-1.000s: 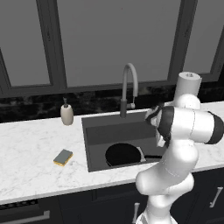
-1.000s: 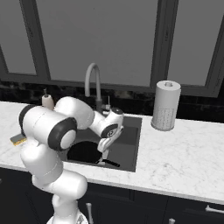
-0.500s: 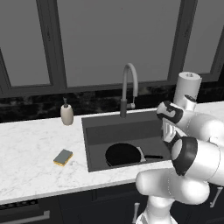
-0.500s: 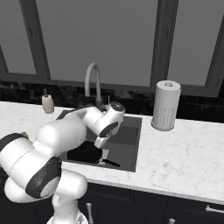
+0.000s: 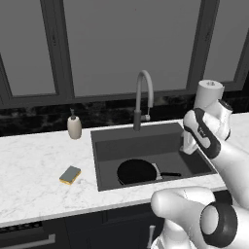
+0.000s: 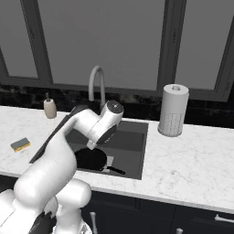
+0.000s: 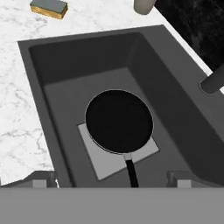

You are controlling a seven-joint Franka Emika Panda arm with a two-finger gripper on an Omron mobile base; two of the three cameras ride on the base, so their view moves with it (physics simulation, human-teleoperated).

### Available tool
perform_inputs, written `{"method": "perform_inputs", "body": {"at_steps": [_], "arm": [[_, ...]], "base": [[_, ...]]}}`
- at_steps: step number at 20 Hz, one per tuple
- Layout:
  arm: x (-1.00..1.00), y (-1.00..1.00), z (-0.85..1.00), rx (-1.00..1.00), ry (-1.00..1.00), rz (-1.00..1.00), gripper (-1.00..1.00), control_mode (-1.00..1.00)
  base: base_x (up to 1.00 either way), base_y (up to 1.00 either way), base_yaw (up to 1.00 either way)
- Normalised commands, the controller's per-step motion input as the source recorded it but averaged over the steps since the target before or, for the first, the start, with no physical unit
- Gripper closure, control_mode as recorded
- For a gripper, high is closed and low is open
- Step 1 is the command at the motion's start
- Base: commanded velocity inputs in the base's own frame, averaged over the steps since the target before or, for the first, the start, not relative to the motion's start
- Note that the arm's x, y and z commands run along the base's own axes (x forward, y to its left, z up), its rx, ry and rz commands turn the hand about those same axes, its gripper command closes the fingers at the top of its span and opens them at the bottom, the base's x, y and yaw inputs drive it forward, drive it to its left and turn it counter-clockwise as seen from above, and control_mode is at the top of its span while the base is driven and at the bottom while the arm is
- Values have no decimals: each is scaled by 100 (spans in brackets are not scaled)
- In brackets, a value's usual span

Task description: Pick the pan and sponge and place them into the sink. Then turn on the water.

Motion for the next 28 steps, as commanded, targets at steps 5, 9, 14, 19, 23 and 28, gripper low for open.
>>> {"method": "perform_inputs", "body": {"at_steps": [5,9,14,19,23,28], "arm": [[-42,18,77,1,0,-8,-100,-100],[-52,11,71,4,5,-14,-100,-100],[-58,17,49,15,10,-19,-100,-100],[-65,60,9,16,2,-27,-100,-100],[-52,94,0,7,-7,-30,-100,-100],[-8,100,19,0,12,-19,-100,-100]], "base": [[0,0,0],[0,0,0],[0,0,0],[0,0,0],[0,0,0],[0,0,0]]}}
